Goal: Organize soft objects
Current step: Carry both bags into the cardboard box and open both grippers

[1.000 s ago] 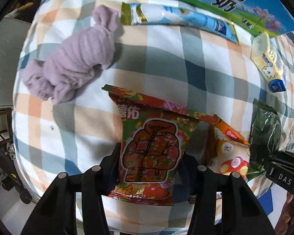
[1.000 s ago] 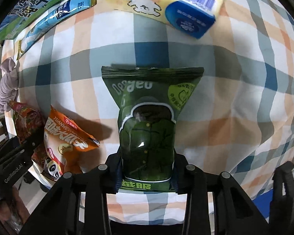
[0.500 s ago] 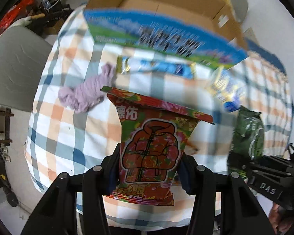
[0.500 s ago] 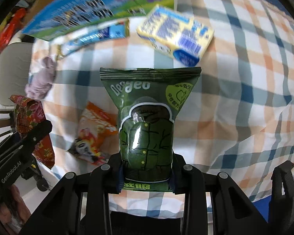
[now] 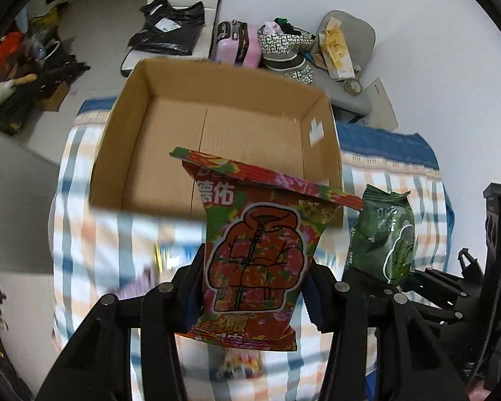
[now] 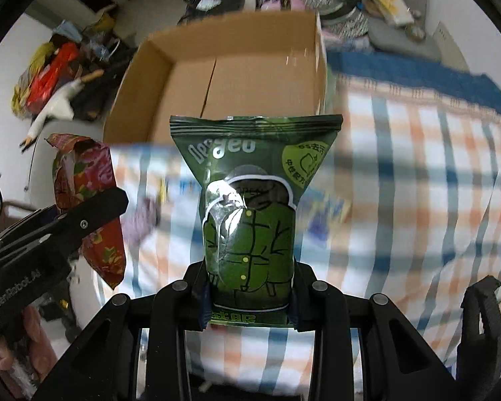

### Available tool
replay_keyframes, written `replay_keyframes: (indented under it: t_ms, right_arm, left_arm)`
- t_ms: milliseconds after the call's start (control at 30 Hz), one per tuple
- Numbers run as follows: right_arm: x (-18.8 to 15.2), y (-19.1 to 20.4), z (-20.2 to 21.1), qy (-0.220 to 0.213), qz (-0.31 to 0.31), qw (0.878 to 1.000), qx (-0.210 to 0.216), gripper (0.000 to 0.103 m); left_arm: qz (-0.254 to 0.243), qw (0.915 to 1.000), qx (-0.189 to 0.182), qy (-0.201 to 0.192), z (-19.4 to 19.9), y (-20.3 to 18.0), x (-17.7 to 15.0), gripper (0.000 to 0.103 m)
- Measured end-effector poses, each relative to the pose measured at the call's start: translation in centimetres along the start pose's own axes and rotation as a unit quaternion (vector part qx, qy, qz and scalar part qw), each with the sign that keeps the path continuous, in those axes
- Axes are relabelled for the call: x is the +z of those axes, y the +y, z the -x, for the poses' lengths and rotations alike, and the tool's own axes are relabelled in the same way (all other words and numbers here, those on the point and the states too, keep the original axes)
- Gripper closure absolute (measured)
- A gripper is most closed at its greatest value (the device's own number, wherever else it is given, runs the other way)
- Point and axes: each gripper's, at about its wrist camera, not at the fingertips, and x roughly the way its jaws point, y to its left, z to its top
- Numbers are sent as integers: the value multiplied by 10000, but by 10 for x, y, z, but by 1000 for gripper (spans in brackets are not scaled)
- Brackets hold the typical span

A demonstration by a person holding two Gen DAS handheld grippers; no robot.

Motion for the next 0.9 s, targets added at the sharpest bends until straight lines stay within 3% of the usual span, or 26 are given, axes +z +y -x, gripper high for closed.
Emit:
replay_keyframes:
  t_ms: [167, 400, 633, 900]
  right_arm:
    - [78, 2, -27, 11, -145, 9998, -145, 67]
    - [159, -2, -99, 332, -387, 9985, -218, 67]
    - [201, -11, -158, 616, -573, 9955, -442, 67]
    - [223, -15, -192, 708, -591, 9935, -669, 67]
  left_arm:
    - [105, 9995, -146, 266, -36, 15, 65, 56]
    - [572, 9924, -531, 954, -122, 49, 131, 56]
    - [645, 9870, -629, 1332, -181, 56, 158, 56]
    - [500, 9842, -539, 1608, -213, 50, 169, 56]
